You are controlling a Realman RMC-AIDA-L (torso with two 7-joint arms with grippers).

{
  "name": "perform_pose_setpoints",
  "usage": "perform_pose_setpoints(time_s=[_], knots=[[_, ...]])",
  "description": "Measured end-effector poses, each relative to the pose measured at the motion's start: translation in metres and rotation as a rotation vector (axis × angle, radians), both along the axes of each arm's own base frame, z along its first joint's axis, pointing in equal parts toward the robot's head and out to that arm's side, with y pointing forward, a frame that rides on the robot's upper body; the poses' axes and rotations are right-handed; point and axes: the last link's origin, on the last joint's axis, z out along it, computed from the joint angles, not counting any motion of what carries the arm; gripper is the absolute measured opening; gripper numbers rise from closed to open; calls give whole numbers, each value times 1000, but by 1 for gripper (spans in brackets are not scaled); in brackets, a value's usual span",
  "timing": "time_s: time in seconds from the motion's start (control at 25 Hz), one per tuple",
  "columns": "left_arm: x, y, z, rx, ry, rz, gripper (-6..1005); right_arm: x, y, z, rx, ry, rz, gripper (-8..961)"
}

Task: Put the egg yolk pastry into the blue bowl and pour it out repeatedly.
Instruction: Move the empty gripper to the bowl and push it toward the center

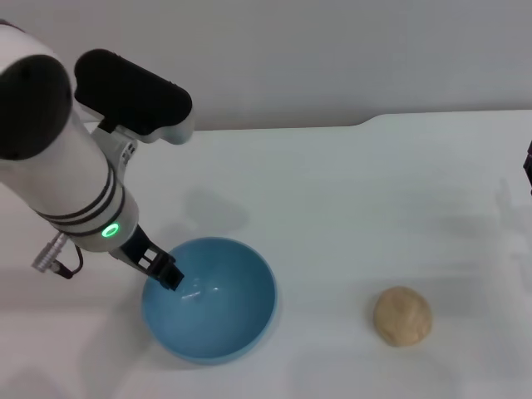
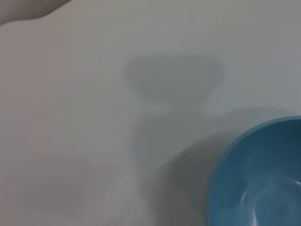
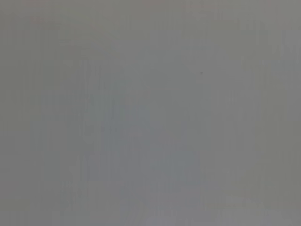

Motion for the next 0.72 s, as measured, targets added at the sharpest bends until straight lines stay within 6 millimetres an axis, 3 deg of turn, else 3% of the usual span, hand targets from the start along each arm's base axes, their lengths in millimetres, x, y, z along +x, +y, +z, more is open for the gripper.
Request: perform_pose_setpoints(time_s=[0.72], knots=[[-13, 14, -26, -32, -20, 62, 785, 0, 0, 0, 1, 2, 0, 508]])
